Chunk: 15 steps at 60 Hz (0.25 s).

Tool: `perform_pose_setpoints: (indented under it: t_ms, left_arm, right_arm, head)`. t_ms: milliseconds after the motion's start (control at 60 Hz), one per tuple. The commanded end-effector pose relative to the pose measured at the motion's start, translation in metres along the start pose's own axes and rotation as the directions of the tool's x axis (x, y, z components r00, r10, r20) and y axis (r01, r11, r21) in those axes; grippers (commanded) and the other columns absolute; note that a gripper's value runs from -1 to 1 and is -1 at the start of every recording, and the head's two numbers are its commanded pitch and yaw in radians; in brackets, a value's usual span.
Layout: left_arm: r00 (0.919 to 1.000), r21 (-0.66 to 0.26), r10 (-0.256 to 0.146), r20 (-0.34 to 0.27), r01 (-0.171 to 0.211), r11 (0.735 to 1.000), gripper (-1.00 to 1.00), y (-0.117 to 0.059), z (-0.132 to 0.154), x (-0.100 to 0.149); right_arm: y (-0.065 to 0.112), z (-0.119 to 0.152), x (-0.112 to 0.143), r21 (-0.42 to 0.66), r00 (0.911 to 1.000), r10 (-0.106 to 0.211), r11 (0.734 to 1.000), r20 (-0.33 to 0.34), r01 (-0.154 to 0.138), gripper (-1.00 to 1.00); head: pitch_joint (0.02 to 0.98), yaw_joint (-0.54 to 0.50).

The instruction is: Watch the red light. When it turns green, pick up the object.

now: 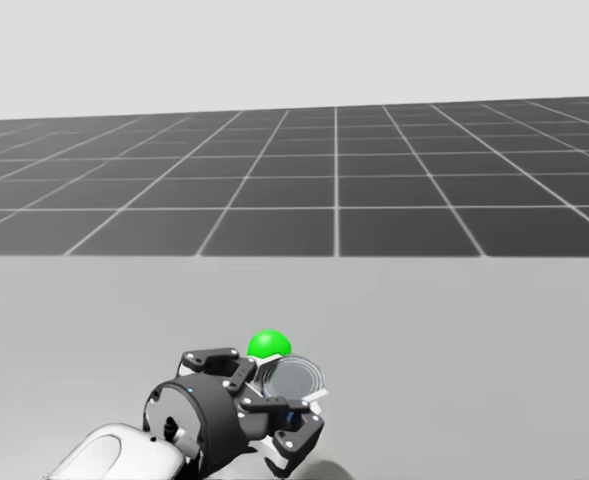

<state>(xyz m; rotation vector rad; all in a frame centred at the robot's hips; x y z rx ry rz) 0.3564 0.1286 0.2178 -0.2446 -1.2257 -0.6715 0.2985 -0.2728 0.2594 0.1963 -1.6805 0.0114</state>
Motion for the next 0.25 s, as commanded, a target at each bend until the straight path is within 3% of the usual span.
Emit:
perform_pose_setpoints:
  t_ms: [17, 100, 117, 167, 250]
  left_arm:
    - [0.9853, -0.019, -0.104, 0.136, 0.108, 0.994, 1.0, 0.007, 0.013, 0.063]
    - [0.9742, 0.037, -0.133, 0.182, 0.128, 0.991, 1.0, 0.013, 0.02, 0.082]
    - [0.9672, 0.066, -0.15, 0.205, 0.139, 0.988, 1.0, 0.015, 0.024, 0.092]
    - [0.962, 0.082, -0.148, 0.229, 0.132, 0.988, 1.0, 0.017, 0.028, 0.102]
    - [0.9399, 0.136, -0.174, 0.294, 0.139, 0.981, 1.0, 0.021, 0.042, 0.127]
  right_arm:
    - [0.0, 0.0, 0.0, 0.006, 0.9999, 0.013, 1.0, 0.006, -0.013, -1.0]
    - [0.0, 0.0, -0.001, 0.002, 0.9998, 0.016, 1.0, 0.009, -0.016, -1.0]
    - [0.0, -0.001, -0.001, 0.001, 0.9998, 0.015, 1.0, 0.011, -0.015, -1.0]
    - [0.0, -0.001, -0.001, -0.002, 0.9997, 0.019, 1.0, 0.016, -0.019, -1.0]
    - [0.0, -0.001, -0.002, -0.005, 0.9995, 0.023, 1.0, 0.021, -0.023, -1.0]
  head:
    - [0.413, 0.09]
    - [0.41, 0.09]
    - [0.409, 0.09]
    - [0.408, 0.09]
    - [0.407, 0.09]
